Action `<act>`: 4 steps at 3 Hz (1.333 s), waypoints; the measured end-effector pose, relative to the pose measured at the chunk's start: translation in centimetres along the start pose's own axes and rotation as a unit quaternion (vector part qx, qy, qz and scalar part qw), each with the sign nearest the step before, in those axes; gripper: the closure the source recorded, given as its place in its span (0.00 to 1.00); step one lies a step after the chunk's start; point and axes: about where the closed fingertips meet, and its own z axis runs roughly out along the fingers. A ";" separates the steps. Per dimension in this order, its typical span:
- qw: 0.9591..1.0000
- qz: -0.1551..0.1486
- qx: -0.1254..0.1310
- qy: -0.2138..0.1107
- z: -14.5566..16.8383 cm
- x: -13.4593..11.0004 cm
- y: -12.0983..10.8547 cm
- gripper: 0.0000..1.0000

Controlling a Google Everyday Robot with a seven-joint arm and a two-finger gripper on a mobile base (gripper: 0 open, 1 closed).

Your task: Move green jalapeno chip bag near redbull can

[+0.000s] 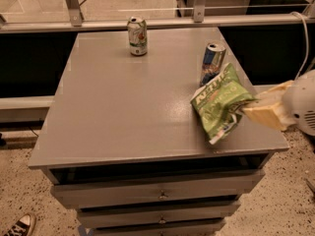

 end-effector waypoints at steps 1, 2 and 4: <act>1.000 0.014 0.027 0.003 -1.4 1.7 -2.2 1.00; 0.999 0.034 0.029 0.007 -0.6 3.8 -3.5 1.00; 0.997 0.070 -0.005 0.027 3.6 7.1 -5.2 0.53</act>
Offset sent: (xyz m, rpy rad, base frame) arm 0.0109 -0.0777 -0.0410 0.0410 0.0345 -0.1314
